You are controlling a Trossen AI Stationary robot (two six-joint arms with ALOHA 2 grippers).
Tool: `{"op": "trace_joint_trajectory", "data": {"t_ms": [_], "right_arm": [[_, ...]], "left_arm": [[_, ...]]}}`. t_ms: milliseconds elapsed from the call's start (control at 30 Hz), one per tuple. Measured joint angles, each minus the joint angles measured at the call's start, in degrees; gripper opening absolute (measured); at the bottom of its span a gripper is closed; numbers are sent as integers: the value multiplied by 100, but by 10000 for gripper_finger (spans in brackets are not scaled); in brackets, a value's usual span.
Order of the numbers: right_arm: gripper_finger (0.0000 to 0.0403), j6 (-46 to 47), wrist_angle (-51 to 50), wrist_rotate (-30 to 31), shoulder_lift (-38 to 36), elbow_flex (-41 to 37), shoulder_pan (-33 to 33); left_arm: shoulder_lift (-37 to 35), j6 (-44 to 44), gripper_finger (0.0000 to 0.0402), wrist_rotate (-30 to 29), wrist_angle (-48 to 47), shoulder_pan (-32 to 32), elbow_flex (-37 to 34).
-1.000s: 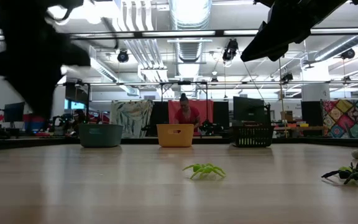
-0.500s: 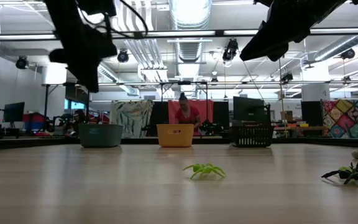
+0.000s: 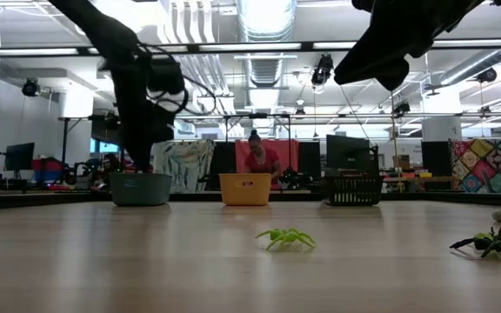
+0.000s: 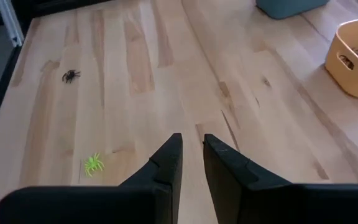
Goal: Sort Halloween decoration
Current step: Put the white skull toy into the blue bin
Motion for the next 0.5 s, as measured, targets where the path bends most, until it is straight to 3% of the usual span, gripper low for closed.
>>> {"op": "trace_joint_trajectory", "data": {"t_ms": [200, 500], "right_arm": [[57, 49, 170, 483, 0, 0, -8], [57, 263, 293, 497, -2, 2, -11]], "left_arm": [[602, 277, 45, 17, 294, 73, 11], [929, 449, 123, 13, 808, 102, 13]]}}
